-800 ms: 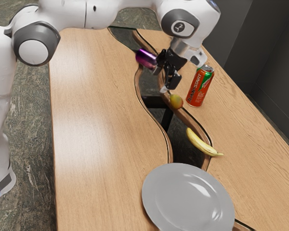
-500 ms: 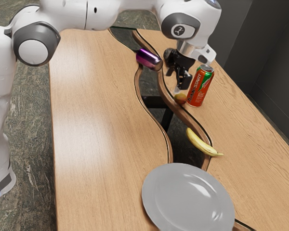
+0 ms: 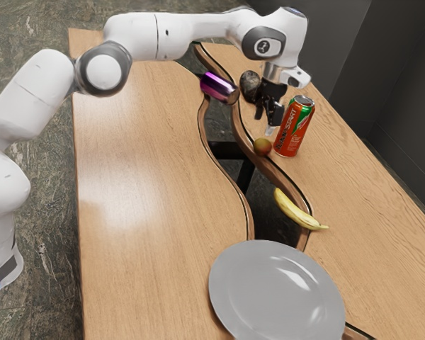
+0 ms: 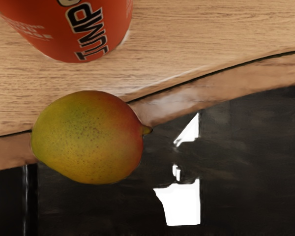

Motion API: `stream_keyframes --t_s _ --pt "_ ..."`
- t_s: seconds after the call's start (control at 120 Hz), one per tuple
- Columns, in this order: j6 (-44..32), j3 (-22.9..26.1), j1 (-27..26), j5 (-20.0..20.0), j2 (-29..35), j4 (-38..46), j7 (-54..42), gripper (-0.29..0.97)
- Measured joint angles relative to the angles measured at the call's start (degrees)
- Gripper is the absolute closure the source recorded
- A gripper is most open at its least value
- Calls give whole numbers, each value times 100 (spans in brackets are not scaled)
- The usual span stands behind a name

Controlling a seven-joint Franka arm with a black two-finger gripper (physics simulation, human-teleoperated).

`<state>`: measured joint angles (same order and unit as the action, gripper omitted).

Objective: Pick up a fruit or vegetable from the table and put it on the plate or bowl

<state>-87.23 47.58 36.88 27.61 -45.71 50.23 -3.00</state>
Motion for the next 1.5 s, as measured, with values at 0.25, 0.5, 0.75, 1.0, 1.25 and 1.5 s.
stream_keyframes --t_s 0.25,0.5,0.75,1.0,1.25,1.5 --pt "-387 -2 -259 301 -776 -634 -613 0" --pt "-657 -19 -255 356 -1070 -659 -1059 0" --pt "-719 -17 -243 334 -1131 -643 -1354 0" --pt "-589 -58 -213 209 -1076 -603 -1547 0" --pt "-548 -87 -199 142 -1092 -544 -1674 0" --pt "-541 -87 -206 152 -1094 -531 -1702 27"
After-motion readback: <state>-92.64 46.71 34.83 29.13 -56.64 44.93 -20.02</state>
